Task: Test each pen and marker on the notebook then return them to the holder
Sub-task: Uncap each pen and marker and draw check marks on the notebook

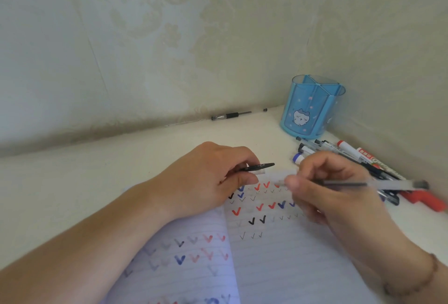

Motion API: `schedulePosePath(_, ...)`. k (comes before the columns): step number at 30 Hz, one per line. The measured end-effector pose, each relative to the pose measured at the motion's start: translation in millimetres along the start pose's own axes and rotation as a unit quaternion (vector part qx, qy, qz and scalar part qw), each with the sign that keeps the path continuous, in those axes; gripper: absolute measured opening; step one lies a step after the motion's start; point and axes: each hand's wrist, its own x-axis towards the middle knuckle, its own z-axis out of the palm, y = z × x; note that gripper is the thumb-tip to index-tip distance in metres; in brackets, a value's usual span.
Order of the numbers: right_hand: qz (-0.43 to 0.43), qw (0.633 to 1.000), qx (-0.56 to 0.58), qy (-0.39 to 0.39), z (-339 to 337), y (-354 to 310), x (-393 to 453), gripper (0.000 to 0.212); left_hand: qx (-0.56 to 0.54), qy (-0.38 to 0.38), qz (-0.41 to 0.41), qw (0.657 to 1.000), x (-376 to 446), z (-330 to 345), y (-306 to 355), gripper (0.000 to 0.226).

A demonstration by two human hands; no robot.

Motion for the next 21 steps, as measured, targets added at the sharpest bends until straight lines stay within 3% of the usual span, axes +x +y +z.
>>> schedulePosePath(2, -0.005, 0.999, 0.039, 0.007, -6, -1, 2, 0.029, -0.008, 0.003, -0.006, 1.0, 0, 0, 0, 0.015)
schedulePosePath(4, -0.004, 0.998, 0.063, 0.01, -9, 1, 3, 0.003, -0.006, 0.007, -0.007, 1.0, 0, 0, 1, 0.011)
schedulePosePath(6, -0.002, 0.997, 0.068, 0.02, -10, 2, 3, 0.015, -0.011, 0.015, -0.004, 1.0, -1, 0, 1, 0.009)
schedulePosePath(10, -0.009, 0.997, 0.076, 0.01, -9, 1, 2, 0.004, -0.026, 0.03, 0.015, 0.999, 0, 2, 2, 0.012)
schedulePosePath(15, -0.007, 0.998, 0.055, -0.023, -6, 1, 3, 0.04, -0.038, 0.037, 0.072, 0.996, 0, 4, 8, 0.015)
schedulePosePath(21, -0.044, 0.999, 0.033, 0.003, -3, 1, 1, 0.041, -0.083, 0.048, 0.056, 0.994, 0, 5, 13, 0.012)
